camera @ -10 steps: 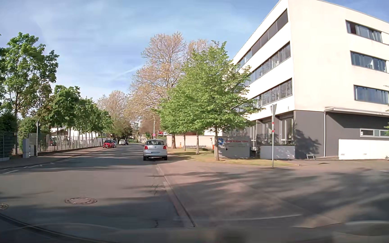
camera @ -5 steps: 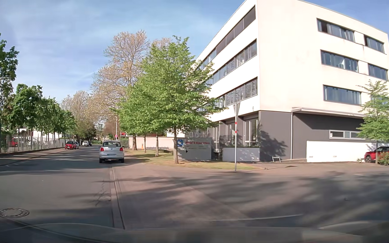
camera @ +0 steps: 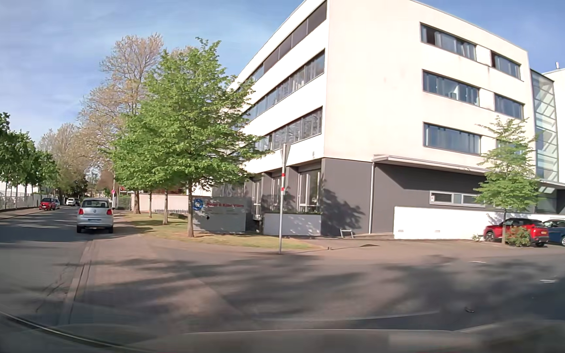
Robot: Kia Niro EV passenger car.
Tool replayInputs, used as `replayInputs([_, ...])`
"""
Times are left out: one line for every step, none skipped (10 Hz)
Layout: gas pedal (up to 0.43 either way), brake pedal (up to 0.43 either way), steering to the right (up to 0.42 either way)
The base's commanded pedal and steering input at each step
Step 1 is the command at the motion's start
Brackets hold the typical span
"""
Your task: Follow the waypoints while adhering to traffic rules and regulations
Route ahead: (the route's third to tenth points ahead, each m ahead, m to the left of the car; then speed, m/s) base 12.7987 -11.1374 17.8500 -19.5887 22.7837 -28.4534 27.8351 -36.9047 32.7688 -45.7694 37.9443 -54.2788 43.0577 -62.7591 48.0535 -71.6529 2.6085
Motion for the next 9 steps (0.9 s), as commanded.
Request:
replayInputs([0.13, 0.0, 0.502])
replayInputs([0.138, 0.0, 0.506])
replayInputs([0.138, 0.0, 0.506])
replayInputs([0.15, 0.0, 0.508])
replayInputs([0.157, 0.0, 0.514])
replayInputs([0.157, 0.0, 0.529])
replayInputs([0.177, 0.0, 0.542])
replayInputs([0.177, 0.0, 0.55])
replayInputs([0.177, 0.0, 0.549])
